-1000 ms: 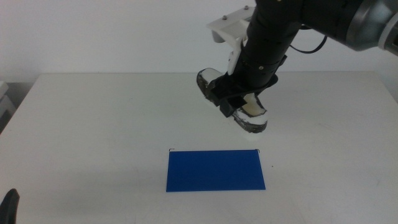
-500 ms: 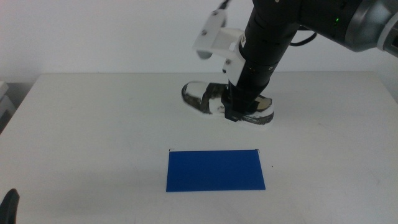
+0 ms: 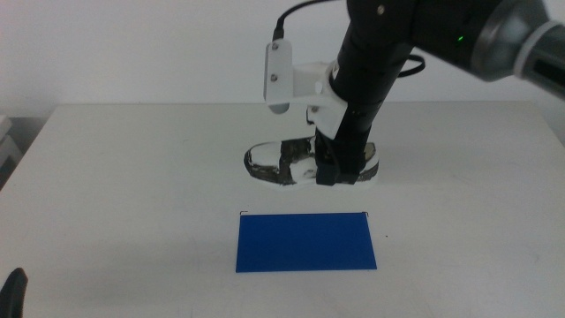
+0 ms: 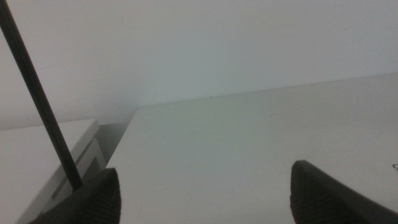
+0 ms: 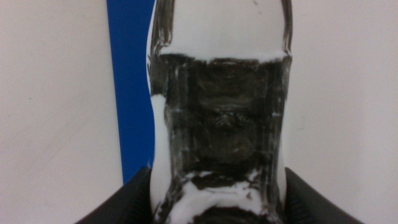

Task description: Use one arm to grab the shoe from the table and place it on the mat.

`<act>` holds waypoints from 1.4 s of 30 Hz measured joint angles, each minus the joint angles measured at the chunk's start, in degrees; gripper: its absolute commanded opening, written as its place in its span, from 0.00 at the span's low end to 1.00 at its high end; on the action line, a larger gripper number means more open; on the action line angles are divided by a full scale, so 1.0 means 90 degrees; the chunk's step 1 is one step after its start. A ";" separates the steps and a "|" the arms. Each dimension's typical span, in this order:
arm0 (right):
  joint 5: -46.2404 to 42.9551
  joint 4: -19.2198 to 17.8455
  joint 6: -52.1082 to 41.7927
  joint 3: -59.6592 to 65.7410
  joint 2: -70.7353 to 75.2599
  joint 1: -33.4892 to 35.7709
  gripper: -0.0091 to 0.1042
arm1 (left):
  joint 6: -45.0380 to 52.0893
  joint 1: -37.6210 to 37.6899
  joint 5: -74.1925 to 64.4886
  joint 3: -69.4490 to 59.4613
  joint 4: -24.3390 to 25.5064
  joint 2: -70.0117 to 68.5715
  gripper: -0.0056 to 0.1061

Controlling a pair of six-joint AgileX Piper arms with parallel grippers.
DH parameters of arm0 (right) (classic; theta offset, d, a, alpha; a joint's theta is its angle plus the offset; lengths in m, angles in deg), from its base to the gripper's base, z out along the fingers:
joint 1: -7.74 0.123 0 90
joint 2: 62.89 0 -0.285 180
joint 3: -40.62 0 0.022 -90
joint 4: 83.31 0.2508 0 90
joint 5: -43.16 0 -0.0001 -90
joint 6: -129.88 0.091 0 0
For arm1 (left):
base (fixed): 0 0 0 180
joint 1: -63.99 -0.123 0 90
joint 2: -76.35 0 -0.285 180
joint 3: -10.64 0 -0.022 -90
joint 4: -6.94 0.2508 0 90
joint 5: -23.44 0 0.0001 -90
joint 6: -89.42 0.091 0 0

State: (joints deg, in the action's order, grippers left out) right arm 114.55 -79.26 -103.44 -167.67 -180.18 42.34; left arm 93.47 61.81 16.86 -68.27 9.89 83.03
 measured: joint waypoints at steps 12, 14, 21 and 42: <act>-0.0060 0.0193 0.0006 0.0000 -0.0964 0.0000 0.05 | 0.0000 0.0000 0.0000 0.0000 0.0000 0.0000 0.89; -0.0074 0.0252 0.0006 0.0000 -0.1135 0.0000 0.05 | 0.0000 0.0000 0.0000 0.0000 0.0000 0.0000 0.89; -0.0088 0.0328 0.0006 0.0000 -0.1551 0.0000 0.05 | 0.0000 0.0000 0.0000 0.0000 0.0000 0.0000 0.89; -0.0197 0.0528 0.0538 0.0000 -0.1453 0.0000 0.71 | 0.0000 0.0000 0.0000 0.0000 0.0000 0.0000 0.89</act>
State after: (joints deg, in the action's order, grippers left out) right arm 112.77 -74.51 -98.60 -167.67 -193.26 42.34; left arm 93.47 61.81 16.86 -68.27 9.89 83.03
